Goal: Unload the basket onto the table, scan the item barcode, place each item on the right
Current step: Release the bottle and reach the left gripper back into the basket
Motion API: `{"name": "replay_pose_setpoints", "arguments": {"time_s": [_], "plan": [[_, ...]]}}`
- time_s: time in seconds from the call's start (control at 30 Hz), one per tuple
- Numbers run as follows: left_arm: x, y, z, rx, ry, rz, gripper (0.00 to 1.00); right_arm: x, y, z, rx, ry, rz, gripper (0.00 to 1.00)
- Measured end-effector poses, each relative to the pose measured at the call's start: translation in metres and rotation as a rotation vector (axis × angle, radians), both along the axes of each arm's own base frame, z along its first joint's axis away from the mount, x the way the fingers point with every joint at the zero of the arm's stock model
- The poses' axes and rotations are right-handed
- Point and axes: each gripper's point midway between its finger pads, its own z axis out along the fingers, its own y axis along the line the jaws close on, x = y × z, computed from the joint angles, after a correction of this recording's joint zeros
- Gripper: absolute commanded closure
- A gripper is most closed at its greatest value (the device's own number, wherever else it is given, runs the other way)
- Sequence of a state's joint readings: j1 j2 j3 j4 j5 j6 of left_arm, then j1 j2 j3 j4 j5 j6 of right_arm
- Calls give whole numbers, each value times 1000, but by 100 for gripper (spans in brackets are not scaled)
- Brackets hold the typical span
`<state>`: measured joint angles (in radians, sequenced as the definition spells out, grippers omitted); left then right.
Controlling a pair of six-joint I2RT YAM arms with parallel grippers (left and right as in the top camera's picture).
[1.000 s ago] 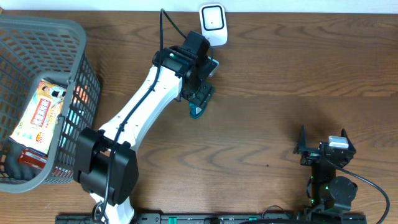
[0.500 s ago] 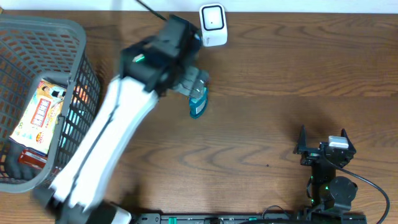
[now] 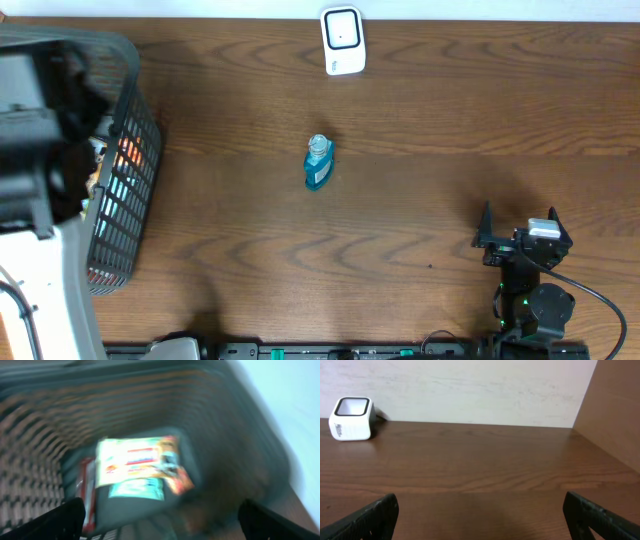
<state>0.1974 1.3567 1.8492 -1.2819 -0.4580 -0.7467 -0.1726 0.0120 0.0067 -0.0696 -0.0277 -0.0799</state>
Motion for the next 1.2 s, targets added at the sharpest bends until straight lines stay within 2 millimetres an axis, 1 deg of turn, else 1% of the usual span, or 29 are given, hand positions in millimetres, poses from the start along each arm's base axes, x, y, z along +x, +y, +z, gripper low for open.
{"name": "replay_pose_setpoints", "arguments": {"time_s": [0.07,0.13,0.17,0.23,0.33,0.43,0.63,0.87,1.03,1.1,1.2], "plan": [[-17,29,-19,-87,1,196,3,0,0,0,0,0,0,1],[-31,51,-40,-182,-2,380,3,0,0,0,0,0,0,1],[-35,58,-50,-228,-6,453,3,0,0,0,0,0,0,1],[-36,71,-71,-323,-21,582,3,0,0,0,0,0,0,1],[-29,83,-101,-459,-36,726,2,0,0,0,0,0,0,1],[-19,87,-130,-562,-32,837,3,0,0,0,0,0,0,1],[5,86,-187,-714,20,1010,2,0,0,0,0,0,0,1],[39,97,-244,-794,34,1070,3,0,0,0,0,0,0,1],[54,103,-275,-819,45,1086,3,0,0,0,0,0,0,1],[56,102,-286,-829,66,1095,3,0,0,0,0,0,0,1],[56,100,-297,-840,91,1104,3,0,0,0,0,0,0,1]]}}
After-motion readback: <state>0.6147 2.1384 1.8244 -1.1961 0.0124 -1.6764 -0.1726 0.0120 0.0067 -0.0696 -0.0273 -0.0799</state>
